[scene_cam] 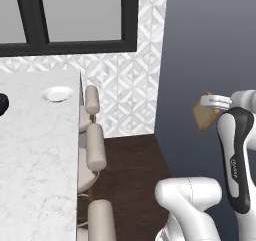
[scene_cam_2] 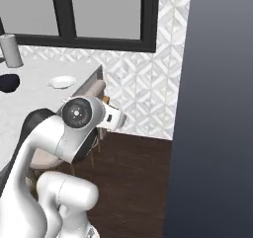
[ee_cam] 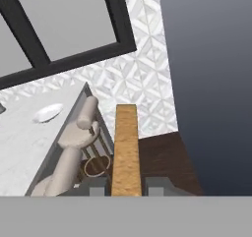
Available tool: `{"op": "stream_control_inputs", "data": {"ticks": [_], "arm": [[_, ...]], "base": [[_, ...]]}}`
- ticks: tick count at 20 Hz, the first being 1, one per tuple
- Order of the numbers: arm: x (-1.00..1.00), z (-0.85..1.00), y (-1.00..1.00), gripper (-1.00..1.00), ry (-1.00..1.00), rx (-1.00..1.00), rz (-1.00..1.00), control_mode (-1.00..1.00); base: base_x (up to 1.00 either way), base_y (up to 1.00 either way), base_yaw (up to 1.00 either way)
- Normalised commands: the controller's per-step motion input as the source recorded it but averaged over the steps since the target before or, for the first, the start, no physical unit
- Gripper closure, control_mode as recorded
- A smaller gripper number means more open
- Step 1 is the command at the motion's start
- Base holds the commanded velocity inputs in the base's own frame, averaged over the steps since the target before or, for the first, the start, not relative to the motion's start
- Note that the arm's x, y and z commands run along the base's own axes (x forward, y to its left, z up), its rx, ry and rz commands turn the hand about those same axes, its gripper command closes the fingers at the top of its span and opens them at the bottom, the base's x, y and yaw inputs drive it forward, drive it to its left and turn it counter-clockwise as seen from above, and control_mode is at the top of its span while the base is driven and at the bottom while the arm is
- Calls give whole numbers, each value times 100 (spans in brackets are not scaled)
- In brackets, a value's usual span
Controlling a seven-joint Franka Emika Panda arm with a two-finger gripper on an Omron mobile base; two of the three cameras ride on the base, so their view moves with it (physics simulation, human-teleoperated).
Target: Start the toaster. Once the lever pops up, take the bread to the plate on the dining counter.
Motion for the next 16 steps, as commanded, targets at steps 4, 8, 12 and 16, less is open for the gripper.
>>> {"op": "stream_control_inputs", "data": {"ticks": [4,8,12,16], "arm": [[0,0,0,100,0,0,0,100],[0,0,0,100,0,0,0,100],[0,0,0,100,0,0,0,100],[0,0,0,100,0,0,0,100]], "base": [[100,-20,24],[100,-29,25],[100,-32,26],[100,-35,29]]}}
